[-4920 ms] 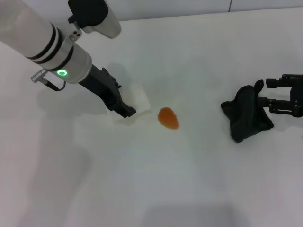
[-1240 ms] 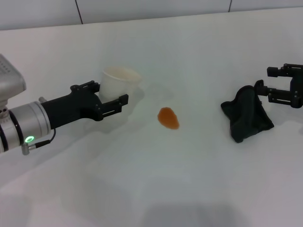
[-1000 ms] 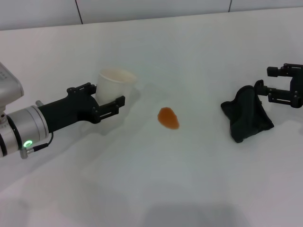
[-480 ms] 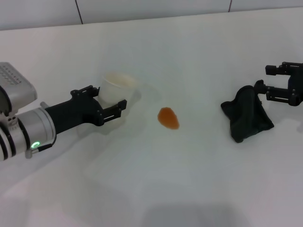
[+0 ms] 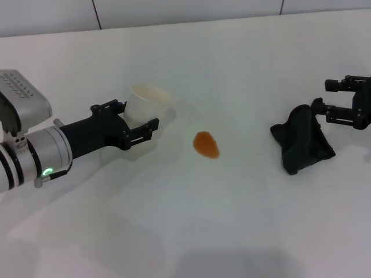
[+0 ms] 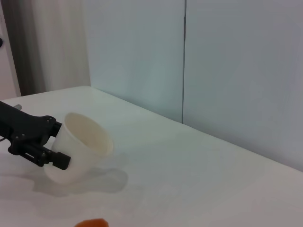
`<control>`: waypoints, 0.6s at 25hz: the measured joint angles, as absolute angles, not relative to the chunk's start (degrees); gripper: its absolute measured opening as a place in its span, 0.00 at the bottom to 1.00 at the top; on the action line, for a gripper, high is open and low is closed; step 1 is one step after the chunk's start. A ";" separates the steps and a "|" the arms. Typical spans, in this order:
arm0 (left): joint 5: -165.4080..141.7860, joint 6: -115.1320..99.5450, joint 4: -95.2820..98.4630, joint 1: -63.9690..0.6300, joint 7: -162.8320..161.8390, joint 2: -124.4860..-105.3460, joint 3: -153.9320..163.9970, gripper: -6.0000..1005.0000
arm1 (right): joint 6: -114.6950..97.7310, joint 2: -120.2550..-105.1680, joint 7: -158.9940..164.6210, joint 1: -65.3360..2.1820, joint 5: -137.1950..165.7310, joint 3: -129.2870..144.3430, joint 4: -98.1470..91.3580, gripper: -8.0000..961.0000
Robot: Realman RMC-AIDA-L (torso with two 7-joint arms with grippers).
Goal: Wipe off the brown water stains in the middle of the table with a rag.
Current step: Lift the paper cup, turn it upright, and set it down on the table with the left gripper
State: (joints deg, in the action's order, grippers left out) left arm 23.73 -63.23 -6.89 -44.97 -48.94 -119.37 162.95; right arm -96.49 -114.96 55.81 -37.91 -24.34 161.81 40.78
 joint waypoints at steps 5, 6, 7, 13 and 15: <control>23.54 -62.46 -6.43 -44.88 -48.93 -119.41 162.95 0.73 | -96.49 -114.96 55.81 -37.94 -24.35 161.81 40.78 0.64; 23.42 -61.84 -5.68 -44.74 -48.48 -119.38 162.94 0.74 | -96.47 -114.96 55.80 -37.94 -24.34 161.81 40.78 0.64; 23.42 -61.84 -5.68 -44.74 -48.48 -119.38 162.94 0.74 | -96.45 -114.96 55.81 -37.95 -24.35 161.81 40.78 0.64; 23.02 -60.00 -4.40 -44.63 -47.06 -119.39 162.95 0.74 | -96.40 -114.96 55.81 -37.97 -24.35 161.81 40.78 0.64; 22.98 -59.76 -4.09 -44.56 -46.74 -119.40 162.95 0.74 | -96.41 -114.96 55.81 -37.97 -24.34 161.81 40.78 0.64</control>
